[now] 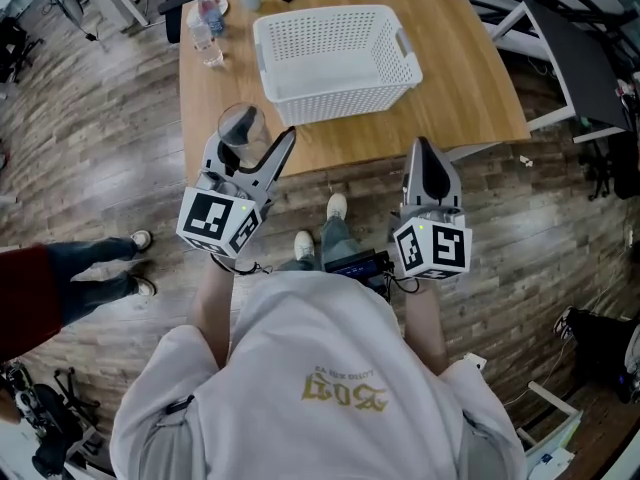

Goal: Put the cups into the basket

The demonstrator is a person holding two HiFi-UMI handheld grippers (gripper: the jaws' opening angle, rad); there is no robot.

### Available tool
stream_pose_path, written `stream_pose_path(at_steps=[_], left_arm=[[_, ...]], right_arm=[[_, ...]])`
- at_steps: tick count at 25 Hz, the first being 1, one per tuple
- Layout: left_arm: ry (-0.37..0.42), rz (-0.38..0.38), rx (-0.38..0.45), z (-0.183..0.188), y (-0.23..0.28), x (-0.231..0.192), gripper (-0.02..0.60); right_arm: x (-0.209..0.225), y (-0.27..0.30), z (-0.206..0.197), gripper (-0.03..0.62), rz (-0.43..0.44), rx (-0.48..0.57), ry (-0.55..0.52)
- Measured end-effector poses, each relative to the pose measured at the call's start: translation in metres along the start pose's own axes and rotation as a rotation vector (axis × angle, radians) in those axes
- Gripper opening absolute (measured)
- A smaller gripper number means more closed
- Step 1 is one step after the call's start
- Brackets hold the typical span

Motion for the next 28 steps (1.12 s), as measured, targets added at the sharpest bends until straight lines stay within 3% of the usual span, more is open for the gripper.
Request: stream_pose_path(at_steps=[14, 23, 28], left_arm=[[-0.011, 0.047, 0.005, 0.023, 0.081, -0.034, 0.264], [-0.006, 0.069, -0.006, 0.035, 0.116, -0.043, 0.264], [-0.018, 0.099, -0.007, 0.033, 0.13, -0.05, 0.264]], right_arm=[[0.033, 0.097, 0.038, 0.01, 0.132, 0.048, -0.042], [0.05, 0.136, 0.047, 0.009, 0.152, 0.028, -0.069], [0.052, 0.155, 0.047, 0.011, 0.204, 0.004, -0.074]])
Point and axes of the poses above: the fingertips, and each gripper's own axes: y forward along the fingers, x to its right, z out of its top, the point moved 1 cm from there along -y, backward along the fingers, and after that the axes turned 13 degrees about -x, right-handed, at the moved point
